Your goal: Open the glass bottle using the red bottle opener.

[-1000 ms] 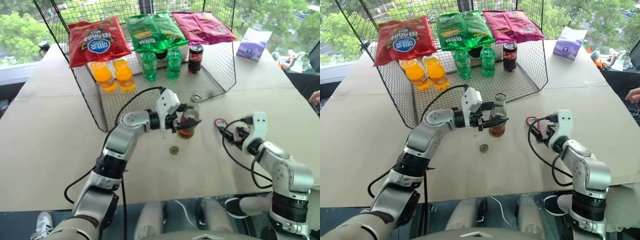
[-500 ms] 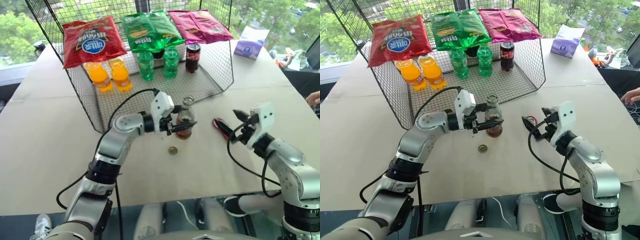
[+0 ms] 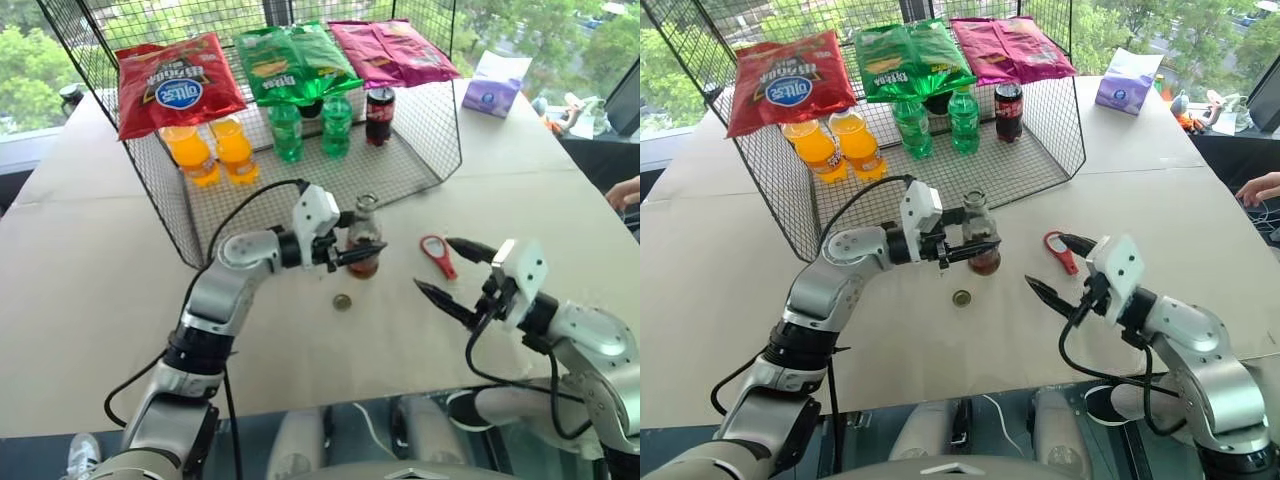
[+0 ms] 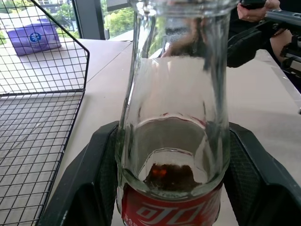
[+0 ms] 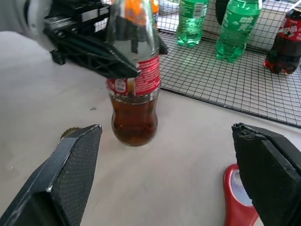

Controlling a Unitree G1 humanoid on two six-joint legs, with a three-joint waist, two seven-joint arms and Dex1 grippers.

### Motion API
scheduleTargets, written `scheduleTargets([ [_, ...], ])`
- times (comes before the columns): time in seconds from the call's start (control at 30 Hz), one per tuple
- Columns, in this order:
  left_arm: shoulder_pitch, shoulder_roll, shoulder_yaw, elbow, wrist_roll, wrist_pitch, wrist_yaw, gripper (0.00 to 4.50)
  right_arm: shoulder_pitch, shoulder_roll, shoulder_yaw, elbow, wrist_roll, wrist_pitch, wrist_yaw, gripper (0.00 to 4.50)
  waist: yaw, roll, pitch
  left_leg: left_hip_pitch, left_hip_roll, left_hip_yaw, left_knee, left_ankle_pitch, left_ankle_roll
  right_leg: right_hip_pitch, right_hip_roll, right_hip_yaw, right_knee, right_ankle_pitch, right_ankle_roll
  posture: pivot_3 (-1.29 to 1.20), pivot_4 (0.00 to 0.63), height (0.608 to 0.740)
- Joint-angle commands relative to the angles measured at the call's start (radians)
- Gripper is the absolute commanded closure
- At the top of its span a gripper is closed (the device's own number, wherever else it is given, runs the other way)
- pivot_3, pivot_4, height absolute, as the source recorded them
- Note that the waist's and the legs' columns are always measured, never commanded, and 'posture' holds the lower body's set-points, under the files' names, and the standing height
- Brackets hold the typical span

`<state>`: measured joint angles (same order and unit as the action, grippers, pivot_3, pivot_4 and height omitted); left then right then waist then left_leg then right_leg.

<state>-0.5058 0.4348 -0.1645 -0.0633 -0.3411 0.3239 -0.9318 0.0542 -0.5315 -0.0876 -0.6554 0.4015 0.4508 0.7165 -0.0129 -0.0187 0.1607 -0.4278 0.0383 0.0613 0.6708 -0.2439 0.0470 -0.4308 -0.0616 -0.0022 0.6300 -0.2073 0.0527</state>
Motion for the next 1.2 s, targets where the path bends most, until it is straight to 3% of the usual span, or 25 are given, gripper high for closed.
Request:
scheduleTargets([
  [0.03,0.012,0.024,0.036,-0.013,0.000,0.006,0.010,2.11,0.035,-0.027,-0.053,-0.069,0.027,-0.048,0.011,0.03,0.001,0.000,0.000,0.000,0.000,0.000,0.000,0.000,0.000,0.000,0.000,0.000,0.000,0.000,0.000,0.00,0.150,0.740],
  [0.33,0.014,0.041,0.039,-0.015,-0.025,0.013,-0.007,2.11,0.128,-0.061,-0.122,-0.149,0.081,-0.072,0.012,0.03,0.000,0.000,0.000,0.000,0.000,0.000,0.000,0.000,0.000,0.000,0.001,0.000,0.000,0.000,0.000,0.00,0.150,0.740],
  [0.4,0.014,0.043,0.039,-0.018,-0.033,0.015,-0.013,1.09,0.130,-0.062,-0.123,-0.149,0.082,-0.072,0.004,0.00,0.000,0.000,0.000,0.001,0.000,0.000,0.000,0.000,0.000,0.000,0.001,0.000,0.000,0.000,-0.001,0.00,0.150,0.740],
  [0.5,0.015,0.045,0.039,-0.021,-0.036,0.007,-0.018,0.04,0.128,-0.065,-0.121,-0.145,0.081,-0.071,-0.003,0.00,0.004,0.000,0.000,0.001,0.000,0.000,0.000,0.000,0.000,0.000,0.001,0.001,0.001,0.000,-0.001,0.00,0.150,0.740],
  [1.0,0.038,0.052,0.058,-0.061,-0.049,0.012,-0.031,0.04,0.106,-0.078,-0.098,-0.126,0.070,-0.068,-0.016,0.00,0.026,0.000,0.000,-0.001,-0.001,0.000,0.001,0.000,0.000,0.000,0.000,0.000,0.000,0.001,-0.001,0.00,0.150,0.740],
  [1.2,0.114,0.118,0.145,-0.120,-0.158,0.100,-0.074,0.04,0.157,-0.093,-0.143,-0.139,0.075,-0.053,-0.028,0.00,0.025,0.000,0.000,-0.001,0.000,0.000,0.002,0.000,0.000,0.000,0.000,0.001,0.000,0.001,-0.001,0.00,0.150,0.740],
])
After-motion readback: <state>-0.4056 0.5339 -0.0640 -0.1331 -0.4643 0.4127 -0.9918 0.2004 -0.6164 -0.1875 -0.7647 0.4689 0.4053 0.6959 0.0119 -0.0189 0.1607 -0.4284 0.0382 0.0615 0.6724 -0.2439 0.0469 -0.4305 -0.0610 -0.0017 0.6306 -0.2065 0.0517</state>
